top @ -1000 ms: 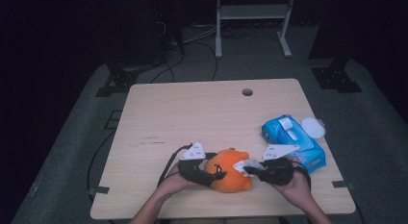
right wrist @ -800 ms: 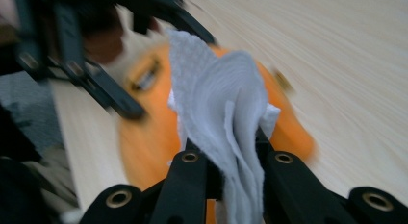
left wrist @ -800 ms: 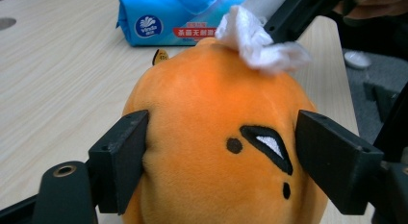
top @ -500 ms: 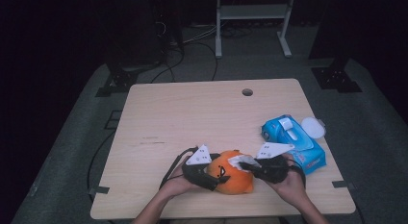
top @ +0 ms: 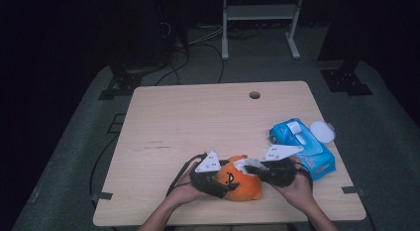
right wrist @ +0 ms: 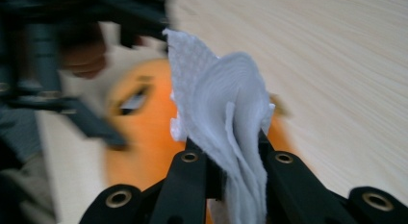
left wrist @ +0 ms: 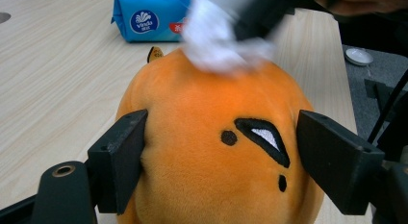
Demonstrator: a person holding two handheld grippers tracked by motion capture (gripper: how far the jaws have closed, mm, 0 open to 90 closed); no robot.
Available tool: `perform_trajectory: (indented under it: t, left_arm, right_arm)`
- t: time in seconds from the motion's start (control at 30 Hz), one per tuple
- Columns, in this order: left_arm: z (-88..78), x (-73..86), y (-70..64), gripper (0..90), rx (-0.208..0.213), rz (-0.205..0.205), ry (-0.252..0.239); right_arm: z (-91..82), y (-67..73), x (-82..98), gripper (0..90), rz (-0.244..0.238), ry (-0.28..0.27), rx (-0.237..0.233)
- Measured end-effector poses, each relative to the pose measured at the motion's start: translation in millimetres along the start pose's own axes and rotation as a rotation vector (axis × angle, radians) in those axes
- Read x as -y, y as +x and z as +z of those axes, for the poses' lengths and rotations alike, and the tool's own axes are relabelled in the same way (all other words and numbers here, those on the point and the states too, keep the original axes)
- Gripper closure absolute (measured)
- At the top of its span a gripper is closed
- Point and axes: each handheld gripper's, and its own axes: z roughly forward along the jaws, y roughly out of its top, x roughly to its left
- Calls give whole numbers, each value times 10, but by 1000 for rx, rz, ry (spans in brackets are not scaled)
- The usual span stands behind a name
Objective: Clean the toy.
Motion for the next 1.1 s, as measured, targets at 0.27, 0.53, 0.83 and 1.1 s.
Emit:
perform_trajectory:
  t: [0.27,0.53,0.83,1.1]
  left_arm:
    - [-143,-48,135,102,51,-58,-42]
    - [-55,49,165,57,154,-151,52]
    - [-124,-126,61,344,-71,107,-97]
    - [-106,-45,151,172,38,41,-85]
  right_arm:
    - [-9,-42,68,823,8,11,-31]
    - [-80,185,97,819,-90,22,-87]
    - [-159,103,-31,823,-66,-39,-15]
    - [-73,-99,59,822,9,-14,-21]
